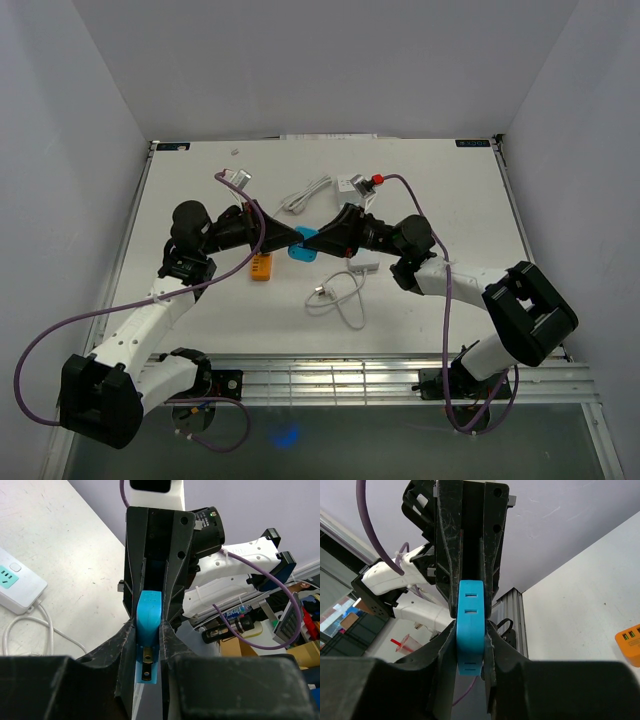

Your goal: Insert the plug

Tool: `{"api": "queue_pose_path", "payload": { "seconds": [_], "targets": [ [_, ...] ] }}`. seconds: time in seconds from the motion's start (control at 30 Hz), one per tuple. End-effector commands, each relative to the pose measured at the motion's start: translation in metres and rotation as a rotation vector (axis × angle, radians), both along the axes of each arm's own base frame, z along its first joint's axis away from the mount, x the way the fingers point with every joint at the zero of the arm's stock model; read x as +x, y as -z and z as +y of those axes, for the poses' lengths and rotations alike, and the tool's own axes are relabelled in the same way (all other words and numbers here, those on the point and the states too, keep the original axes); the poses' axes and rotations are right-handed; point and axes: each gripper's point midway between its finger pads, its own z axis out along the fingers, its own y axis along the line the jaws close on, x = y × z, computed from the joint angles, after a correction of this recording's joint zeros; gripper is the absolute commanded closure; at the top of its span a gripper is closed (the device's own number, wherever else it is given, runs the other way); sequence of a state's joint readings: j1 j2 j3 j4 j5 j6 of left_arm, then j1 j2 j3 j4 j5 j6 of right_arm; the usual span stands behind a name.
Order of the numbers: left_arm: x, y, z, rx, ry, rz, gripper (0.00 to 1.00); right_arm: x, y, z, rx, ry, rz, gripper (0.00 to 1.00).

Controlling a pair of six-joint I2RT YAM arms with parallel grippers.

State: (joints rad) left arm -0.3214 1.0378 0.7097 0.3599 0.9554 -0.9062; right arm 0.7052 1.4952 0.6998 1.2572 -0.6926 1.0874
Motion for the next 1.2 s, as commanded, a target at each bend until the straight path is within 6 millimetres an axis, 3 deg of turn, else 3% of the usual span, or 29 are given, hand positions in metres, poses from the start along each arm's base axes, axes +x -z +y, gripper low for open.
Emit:
{"api": "queue_pose_path", "payload": {
  "seconds": [0.0,0.07,0.1,0.17,0.2,0.27,0.37,0.4,0.43,0.5,0.53,0.57,0.67,0.73,0.77,0.83,0.87,0.97,1.0,1.03,1.1,1.17],
  "targets": [
    [-0.003,-0.006,0.0,-0.004,0.002,-0.026,0.79,-0.005,-0.018,0.0,0.056,-0.01,-0.085,0.92],
    [-0.001,-0.007,0.001,0.0,-0.017,-0.03,0.67,-0.007,-0.015,-0.002,0.049,-0.014,-0.081,0.92],
    [0.001,-0.007,0.001,0.006,-0.026,-0.029,0.53,-0.009,-0.011,-0.003,0.042,-0.016,-0.071,0.92],
    [0.006,-0.007,0.003,0.03,-0.052,-0.031,0.45,-0.01,-0.007,-0.005,0.034,-0.016,-0.065,0.92],
    [0.008,-0.003,0.004,0.048,-0.062,-0.01,0.34,-0.011,-0.008,-0.009,0.033,-0.012,-0.066,0.92],
    [0.017,-0.01,0.007,0.077,-0.121,-0.047,0.24,-0.011,0.003,-0.013,0.006,-0.006,-0.043,0.92],
    [0.03,-0.004,0.016,0.151,-0.205,-0.042,0.13,-0.008,0.017,-0.021,-0.056,0.008,-0.016,0.92],
    [0.031,-0.003,0.019,0.183,-0.228,-0.019,0.12,-0.007,0.016,-0.025,-0.07,0.022,-0.037,0.92],
    [0.034,-0.003,0.021,0.201,-0.252,-0.018,0.1,-0.003,0.034,-0.026,-0.142,0.028,0.024,0.92],
    [0.043,-0.003,0.031,0.256,-0.334,-0.011,0.07,0.011,0.036,-0.034,-0.212,0.079,-0.011,0.92],
    [0.047,-0.002,0.035,0.274,-0.362,-0.001,0.07,0.014,0.067,-0.038,-0.35,0.085,0.109,0.92],
    [0.049,-0.003,0.039,0.29,-0.386,0.009,0.06,0.03,0.057,-0.043,-0.382,0.139,0.095,0.92],
    [0.053,-0.005,0.049,0.337,-0.451,0.019,0.05,0.054,0.074,-0.066,-0.575,0.217,0.086,0.92],
    [0.052,-0.008,0.052,0.342,-0.462,0.009,0.04,0.063,0.084,-0.079,-0.68,0.239,0.136,0.92],
    [0.052,-0.008,0.052,0.344,-0.462,0.007,0.04,0.06,0.099,-0.09,-0.766,0.232,0.219,0.92],
    [0.052,-0.004,0.051,0.35,-0.455,0.02,0.04,0.073,0.1,-0.094,-0.827,0.222,0.217,0.92],
    [0.052,-0.001,0.05,0.352,-0.45,0.029,0.04,0.073,0.116,-0.102,-0.9,0.218,0.265,0.92],
    [0.051,0.006,0.047,0.359,-0.424,0.048,0.04,0.089,0.113,-0.112,-1.009,0.265,0.265,0.92],
    [0.053,0.009,0.046,0.365,-0.419,0.055,0.04,0.089,0.133,-0.128,-1.14,0.286,0.314,0.92],
    [0.053,0.012,0.045,0.37,-0.412,0.057,0.04,0.1,0.123,-0.132,-1.169,0.323,0.291,0.92],
    [0.053,0.014,0.045,0.376,-0.407,0.055,0.04,0.104,0.135,-0.146,-1.286,0.347,0.322,0.92],
    [0.054,0.015,0.046,0.383,-0.41,0.051,0.04,0.112,0.127,-0.146,-1.3,0.361,0.316,0.92]
  ]
}}
